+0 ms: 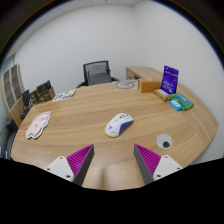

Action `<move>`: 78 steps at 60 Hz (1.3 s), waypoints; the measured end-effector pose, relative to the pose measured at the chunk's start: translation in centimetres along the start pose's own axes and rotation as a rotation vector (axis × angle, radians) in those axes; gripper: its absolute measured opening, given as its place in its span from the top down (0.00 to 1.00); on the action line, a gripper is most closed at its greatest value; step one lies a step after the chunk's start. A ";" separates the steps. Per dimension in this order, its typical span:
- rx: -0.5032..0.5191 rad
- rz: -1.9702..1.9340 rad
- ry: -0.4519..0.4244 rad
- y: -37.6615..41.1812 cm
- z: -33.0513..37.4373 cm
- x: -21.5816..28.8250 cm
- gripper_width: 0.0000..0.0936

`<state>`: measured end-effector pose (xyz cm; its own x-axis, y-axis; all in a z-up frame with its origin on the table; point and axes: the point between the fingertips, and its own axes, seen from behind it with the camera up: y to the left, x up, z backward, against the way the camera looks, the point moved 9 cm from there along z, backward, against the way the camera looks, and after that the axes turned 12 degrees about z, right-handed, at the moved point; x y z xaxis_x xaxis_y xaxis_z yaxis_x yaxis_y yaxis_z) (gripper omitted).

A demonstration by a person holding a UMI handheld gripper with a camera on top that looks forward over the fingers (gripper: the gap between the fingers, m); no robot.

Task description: Arrange mouse

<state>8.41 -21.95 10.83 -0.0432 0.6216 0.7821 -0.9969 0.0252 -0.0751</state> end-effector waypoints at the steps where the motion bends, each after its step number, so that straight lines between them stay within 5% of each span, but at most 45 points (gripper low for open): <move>1: 0.001 0.001 -0.003 -0.1 -0.5 0.2 0.11; 37: 0.119 0.143 -0.027 -1.6 -18.0 7.5 0.12; 43: 0.139 0.183 -0.031 -1.2 -19.5 8.2 0.22; 47: 0.115 0.208 -0.013 -1.5 -20.1 7.9 0.40; 66: 0.073 0.145 0.014 -0.8 -19.8 8.1 0.57; 78: 0.161 0.113 -0.048 10.6 -16.5 12.7 0.57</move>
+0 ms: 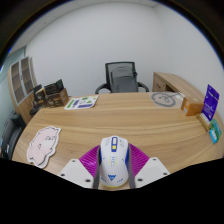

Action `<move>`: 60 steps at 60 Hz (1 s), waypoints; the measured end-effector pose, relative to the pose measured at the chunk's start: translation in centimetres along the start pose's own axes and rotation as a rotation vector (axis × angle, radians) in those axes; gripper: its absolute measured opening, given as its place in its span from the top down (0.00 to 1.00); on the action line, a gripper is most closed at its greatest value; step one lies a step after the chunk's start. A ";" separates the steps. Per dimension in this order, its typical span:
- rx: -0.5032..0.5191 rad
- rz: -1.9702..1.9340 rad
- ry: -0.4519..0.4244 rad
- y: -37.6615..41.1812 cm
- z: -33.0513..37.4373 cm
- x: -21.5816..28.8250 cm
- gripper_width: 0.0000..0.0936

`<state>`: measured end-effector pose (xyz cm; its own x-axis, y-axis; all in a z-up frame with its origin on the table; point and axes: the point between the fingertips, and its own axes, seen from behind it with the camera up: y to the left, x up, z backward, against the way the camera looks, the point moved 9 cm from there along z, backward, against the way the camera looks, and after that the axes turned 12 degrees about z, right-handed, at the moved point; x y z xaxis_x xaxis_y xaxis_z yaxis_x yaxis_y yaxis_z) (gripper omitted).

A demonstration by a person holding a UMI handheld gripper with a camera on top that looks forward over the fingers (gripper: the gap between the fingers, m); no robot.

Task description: Arrange mouse

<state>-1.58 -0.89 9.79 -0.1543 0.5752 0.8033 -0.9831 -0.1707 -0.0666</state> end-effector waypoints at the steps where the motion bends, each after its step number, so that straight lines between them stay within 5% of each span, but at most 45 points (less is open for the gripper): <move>1: 0.011 -0.004 -0.006 1.5 -0.1 0.6 0.57; 17: 0.092 -0.002 -0.016 24.2 -6.8 6.5 0.57; 33: -0.029 0.038 0.112 30.1 -10.5 5.0 0.57; 42: -0.012 0.059 0.169 30.4 -9.9 5.4 0.37; 47: -0.016 0.017 0.131 30.7 -7.8 5.7 0.09; 60: 0.018 -0.004 0.030 34.4 2.2 4.2 0.11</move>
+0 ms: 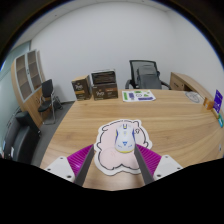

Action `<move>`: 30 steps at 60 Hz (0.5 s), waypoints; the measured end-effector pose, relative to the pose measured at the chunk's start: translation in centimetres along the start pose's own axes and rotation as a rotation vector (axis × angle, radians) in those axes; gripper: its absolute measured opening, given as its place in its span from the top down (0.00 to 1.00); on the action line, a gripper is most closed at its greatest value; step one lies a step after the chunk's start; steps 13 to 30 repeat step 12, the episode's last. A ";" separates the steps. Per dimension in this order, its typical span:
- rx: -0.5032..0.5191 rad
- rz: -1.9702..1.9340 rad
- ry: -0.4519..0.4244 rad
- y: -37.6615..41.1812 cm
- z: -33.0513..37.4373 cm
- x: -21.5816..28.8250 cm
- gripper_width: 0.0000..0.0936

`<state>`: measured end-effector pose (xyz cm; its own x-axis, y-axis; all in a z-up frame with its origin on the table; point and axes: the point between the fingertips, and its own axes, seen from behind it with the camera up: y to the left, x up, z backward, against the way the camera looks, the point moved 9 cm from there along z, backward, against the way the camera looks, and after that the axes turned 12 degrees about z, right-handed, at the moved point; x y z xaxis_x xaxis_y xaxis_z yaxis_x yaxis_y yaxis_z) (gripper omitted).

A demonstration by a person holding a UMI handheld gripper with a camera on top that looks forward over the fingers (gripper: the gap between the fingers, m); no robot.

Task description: Arrange mouse

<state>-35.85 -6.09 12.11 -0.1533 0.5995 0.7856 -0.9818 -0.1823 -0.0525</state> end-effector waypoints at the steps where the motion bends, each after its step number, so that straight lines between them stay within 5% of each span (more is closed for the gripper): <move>1: 0.011 -0.003 -0.008 0.3 0.9 -0.2 0.11; 12: 0.064 -0.054 -0.074 0.7 11.7 -3.8 0.11; 30: 0.064 -0.054 -0.074 0.7 11.7 -3.8 0.11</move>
